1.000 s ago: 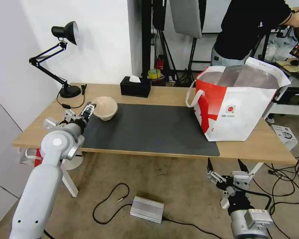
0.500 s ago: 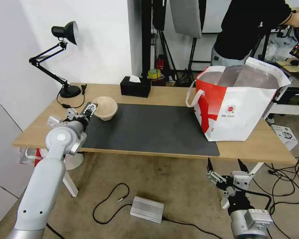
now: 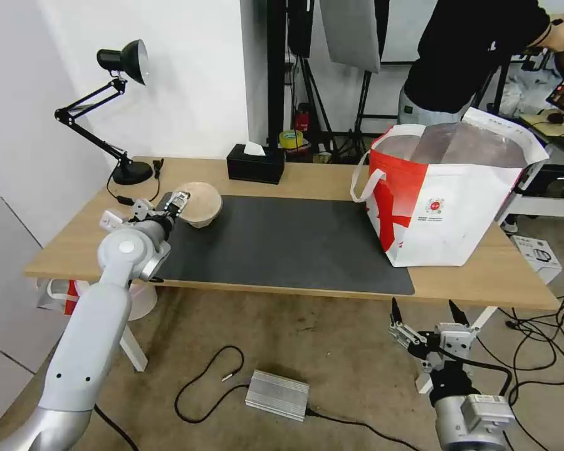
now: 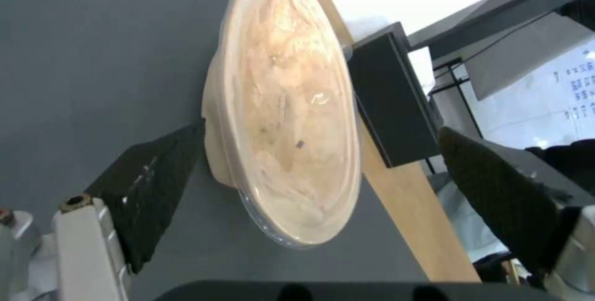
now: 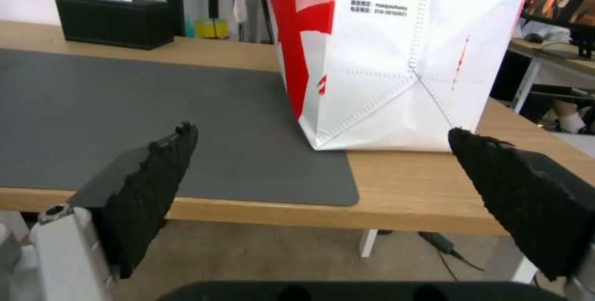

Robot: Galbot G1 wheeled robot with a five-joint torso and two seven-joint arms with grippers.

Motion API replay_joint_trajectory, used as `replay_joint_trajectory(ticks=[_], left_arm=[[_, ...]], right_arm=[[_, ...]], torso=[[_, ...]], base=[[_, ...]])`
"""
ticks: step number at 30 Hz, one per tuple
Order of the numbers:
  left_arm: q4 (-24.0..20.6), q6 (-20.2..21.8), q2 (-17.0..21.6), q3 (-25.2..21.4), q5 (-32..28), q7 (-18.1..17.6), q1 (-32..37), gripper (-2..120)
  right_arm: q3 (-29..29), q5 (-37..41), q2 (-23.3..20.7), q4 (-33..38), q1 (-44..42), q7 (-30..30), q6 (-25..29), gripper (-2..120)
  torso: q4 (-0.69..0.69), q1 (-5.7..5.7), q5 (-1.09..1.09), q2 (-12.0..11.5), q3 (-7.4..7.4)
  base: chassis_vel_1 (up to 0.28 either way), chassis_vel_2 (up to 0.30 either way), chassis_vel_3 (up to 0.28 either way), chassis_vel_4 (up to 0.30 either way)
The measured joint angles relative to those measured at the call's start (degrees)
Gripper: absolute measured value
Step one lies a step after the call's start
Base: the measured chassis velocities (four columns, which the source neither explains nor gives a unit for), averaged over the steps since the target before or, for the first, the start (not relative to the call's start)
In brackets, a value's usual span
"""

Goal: Pick up the trash from the table and place it into the takeout bag.

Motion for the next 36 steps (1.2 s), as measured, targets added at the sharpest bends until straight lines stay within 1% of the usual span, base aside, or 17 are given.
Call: replay_joint_trajectory(ticks=[8, 36], left_arm=[[1.6, -0.1, -0.4, 0.8, 0.8, 0.1, -0.8, 100], [4.7, 0.1, -0.5, 2.1, 1.7, 0.0, -2.6, 100]], right_arm=[[0.0, 0.0, 0.0, 0.0, 0.0, 0.0, 0.0, 100], [0.0, 0.0, 0.0, 0.0, 0.0, 0.0, 0.0, 100]], torso=[[0.0, 0.0, 0.0, 0.0, 0.0], [0.0, 0.0, 0.0, 0.0, 0.0]], base=[[0.0, 0.0, 0.0, 0.0], [0.0, 0.0, 0.0, 0.0]])
